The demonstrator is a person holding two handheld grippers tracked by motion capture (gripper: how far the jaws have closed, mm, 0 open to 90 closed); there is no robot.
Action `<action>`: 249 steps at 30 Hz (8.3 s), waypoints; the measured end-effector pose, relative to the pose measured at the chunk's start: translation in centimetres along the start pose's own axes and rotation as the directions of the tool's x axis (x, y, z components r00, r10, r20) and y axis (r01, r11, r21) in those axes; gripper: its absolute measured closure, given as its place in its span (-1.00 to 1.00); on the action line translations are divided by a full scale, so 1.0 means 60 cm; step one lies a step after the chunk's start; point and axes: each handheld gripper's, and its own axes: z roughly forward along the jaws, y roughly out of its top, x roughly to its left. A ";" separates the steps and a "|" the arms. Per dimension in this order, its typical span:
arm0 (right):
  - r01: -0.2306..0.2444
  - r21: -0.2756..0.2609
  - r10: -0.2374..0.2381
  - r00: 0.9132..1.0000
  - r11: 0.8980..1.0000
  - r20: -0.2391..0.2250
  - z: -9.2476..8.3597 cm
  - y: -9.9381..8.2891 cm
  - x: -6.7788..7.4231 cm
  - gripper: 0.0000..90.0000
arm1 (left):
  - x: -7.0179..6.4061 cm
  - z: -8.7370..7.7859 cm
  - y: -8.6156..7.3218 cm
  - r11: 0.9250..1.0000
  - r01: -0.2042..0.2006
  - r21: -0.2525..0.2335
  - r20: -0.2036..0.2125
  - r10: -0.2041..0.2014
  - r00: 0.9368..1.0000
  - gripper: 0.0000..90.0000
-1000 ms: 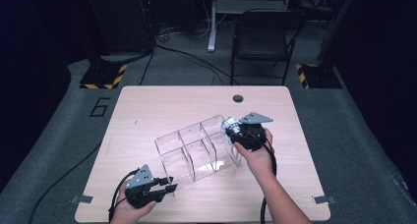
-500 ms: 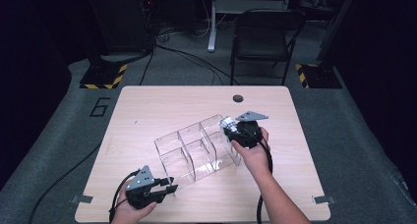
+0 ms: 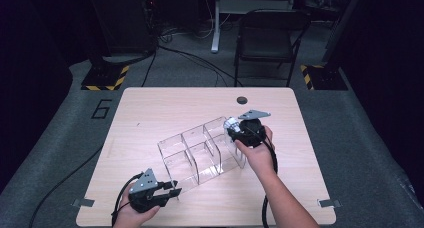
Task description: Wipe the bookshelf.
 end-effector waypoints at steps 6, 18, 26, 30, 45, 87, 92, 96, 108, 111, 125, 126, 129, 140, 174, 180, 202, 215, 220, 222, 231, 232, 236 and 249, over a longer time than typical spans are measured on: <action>0.004 0.027 -0.005 1.000 1.000 0.022 0.024 0.022 0.000 0.33 | 0.001 0.000 0.001 1.000 -0.014 0.006 0.003 0.014 1.000 0.49; 0.020 0.098 -0.023 0.999 0.995 0.032 0.055 0.047 0.003 0.34 | -0.002 0.003 -0.001 1.000 0.017 -0.014 -0.024 -0.017 1.000 0.49; -0.020 0.075 0.020 1.000 0.997 0.003 0.027 0.025 -0.002 0.32 | -0.001 0.001 -0.001 0.999 0.039 -0.016 -0.046 -0.039 0.998 0.50; -0.011 0.059 0.011 1.000 0.998 -0.008 0.006 0.008 0.000 0.31 | -0.002 0.001 -0.001 0.999 0.042 -0.019 -0.046 -0.043 0.998 0.50; 0.005 0.060 -0.005 1.000 0.998 -0.006 0.002 -0.001 -0.004 0.32 | -0.004 0.007 0.000 1.000 -0.003 -0.011 -0.008 0.003 1.000 0.49; -0.020 -0.115 0.019 1.000 0.993 -0.012 -0.044 -0.075 0.009 0.32 | -0.009 0.007 -0.003 1.000 0.014 -0.015 -0.020 -0.014 1.000 0.49; -0.033 -0.141 0.031 0.999 0.989 -0.014 -0.050 -0.090 0.011 0.32 | -0.008 0.006 -0.003 1.000 0.006 -0.014 -0.029 -0.006 1.000 0.50; -0.040 -0.155 0.038 0.999 0.987 -0.021 -0.055 -0.101 0.010 0.32 | -0.008 0.006 -0.003 1.000 0.003 -0.014 -0.032 -0.004 0.999 0.50; -0.089 -0.219 0.083 0.996 0.972 -0.036 -0.048 -0.149 0.011 0.32 | -0.005 0.005 -0.003 1.000 0.005 -0.014 -0.025 -0.006 1.000 0.50; -0.102 -0.206 0.095 0.995 0.973 -0.040 -0.041 -0.160 0.010 0.32 | -0.003 0.004 -0.003 1.000 0.011 -0.014 -0.014 -0.011 1.000 0.50; -0.144 0.001 0.144 0.989 0.990 -0.044 0.026 -0.222 0.002 0.37 | -0.001 0.005 -0.003 1.000 0.013 -0.019 -0.002 -0.013 1.000 0.49; -0.147 0.002 0.147 0.988 0.989 -0.046 0.026 -0.222 0.002 0.37 | -0.001 0.005 -0.003 1.000 0.013 -0.020 -0.002 -0.013 1.000 0.49; -0.144 -0.008 0.144 0.989 0.990 -0.045 0.023 -0.217 0.001 0.36 | 0.000 0.005 -0.003 1.000 0.011 -0.018 -0.002 -0.011 1.000 0.49; -0.146 -0.012 0.145 0.989 0.989 -0.040 0.021 -0.214 0.005 0.34 | -0.002 0.006 -0.003 1.000 0.006 -0.017 -0.004 -0.006 1.000 0.49; -0.107 -0.306 0.063 0.987 0.946 -0.149 -0.119 -0.105 0.042 0.34 | -0.005 0.008 -0.004 1.000 0.015 -0.026 -0.005 -0.015 1.000 0.48; -0.056 -0.264 0.005 0.982 0.963 -0.190 -0.104 -0.078 0.070 0.33 | -0.009 0.010 -0.004 1.000 -0.007 -0.030 -0.014 0.006 1.000 0.48; 0.055 -0.126 -0.071 0.989 0.991 -0.127 -0.005 0.001 0.108 0.25 | -0.007 0.009 -0.004 1.000 -0.014 -0.024 0.001 0.014 1.000 0.47; 0.097 -0.041 -0.100 0.991 0.994 -0.086 0.037 0.009 0.128 -0.13 | -0.006 0.009 -0.004 0.999 -0.022 -0.025 -0.003 0.022 1.000 0.47; 0.085 -0.079 -0.093 0.990 0.993 -0.104 0.014 0.013 0.130 -0.15 | -0.007 0.009 -0.004 1.000 -0.013 -0.023 0.003 0.013 1.000 0.47; 0.085 -0.081 -0.094 0.989 0.993 -0.113 0.010 0.015 0.128 -0.17 | -0.006 0.009 -0.004 1.000 -0.016 -0.022 0.003 0.016 1.000 0.47; 0.112 -0.028 -0.114 0.986 0.993 -0.124 0.031 0.015 0.133 -0.46 | -0.005 0.008 -0.004 1.000 -0.023 -0.017 0.005 0.024 1.000 0.47; 0.111 -0.026 -0.114 0.986 0.993 -0.125 0.031 0.015 0.134 -0.47 | -0.005 0.008 -0.004 1.000 -0.025 -0.018 0.002 0.025 1.000 0.47; 0.106 -0.048 -0.111 0.985 0.993 -0.134 0.026 0.018 0.136 -0.49 | -0.005 0.008 -0.004 1.000 -0.024 -0.018 0.001 0.024 1.000 0.47; 0.050 -0.128 -0.070 0.985 0.991 -0.155 -0.002 0.027 0.119 0.13 | -0.006 0.008 -0.004 1.000 -0.015 -0.022 0.004 0.015 1.000 0.47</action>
